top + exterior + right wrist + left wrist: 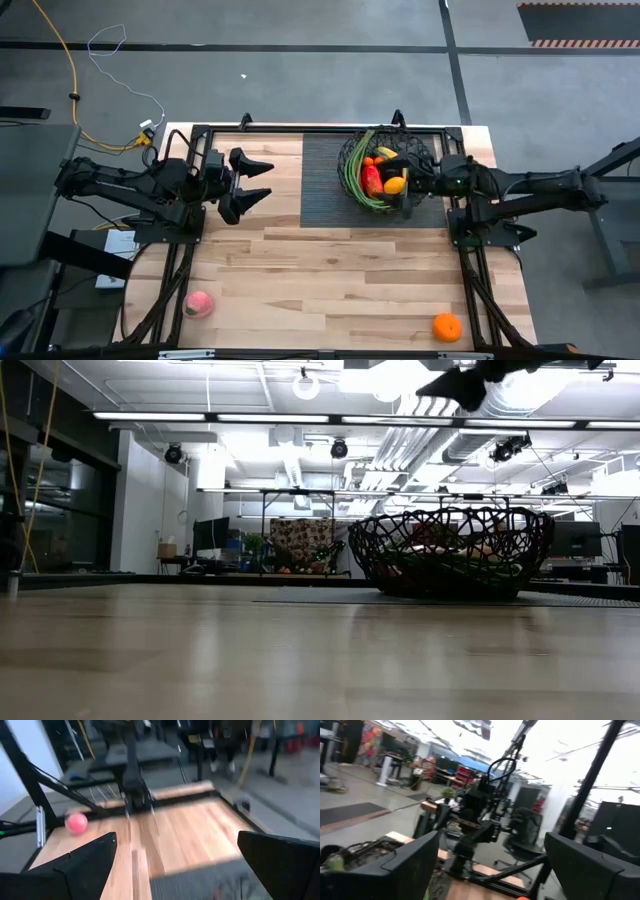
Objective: Build produce basket
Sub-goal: Put the orange into the black basket
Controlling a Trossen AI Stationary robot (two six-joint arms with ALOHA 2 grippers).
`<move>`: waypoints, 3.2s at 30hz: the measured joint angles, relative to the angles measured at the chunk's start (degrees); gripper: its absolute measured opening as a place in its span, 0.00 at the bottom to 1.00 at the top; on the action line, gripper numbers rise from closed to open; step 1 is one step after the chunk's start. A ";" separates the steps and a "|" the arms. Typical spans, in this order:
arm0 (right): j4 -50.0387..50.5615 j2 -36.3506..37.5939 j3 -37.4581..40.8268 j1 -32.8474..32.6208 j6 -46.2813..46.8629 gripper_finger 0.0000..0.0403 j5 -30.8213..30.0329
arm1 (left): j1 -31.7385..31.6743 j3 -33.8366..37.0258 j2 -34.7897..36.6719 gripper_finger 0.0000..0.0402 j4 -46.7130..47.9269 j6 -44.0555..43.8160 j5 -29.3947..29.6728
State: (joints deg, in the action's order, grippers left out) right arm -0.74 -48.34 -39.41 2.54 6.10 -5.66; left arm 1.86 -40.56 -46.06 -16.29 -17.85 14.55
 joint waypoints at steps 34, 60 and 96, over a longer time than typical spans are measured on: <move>44.14 -4.64 -18.64 -11.05 28.02 0.99 3.47 | -0.06 0.01 0.02 0.87 1.90 3.04 0.87; 48.98 -39.52 -20.09 -55.11 106.59 0.98 30.19 | -0.06 -0.02 0.00 0.87 1.91 3.04 0.09; 41.82 -56.46 -20.07 -55.20 101.65 0.85 39.88 | -0.06 -0.04 0.00 0.87 1.90 3.02 0.55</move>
State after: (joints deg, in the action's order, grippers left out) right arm 41.08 -104.79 -59.48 -52.66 107.74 34.21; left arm 1.80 -40.60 -46.06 -14.39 -14.83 15.10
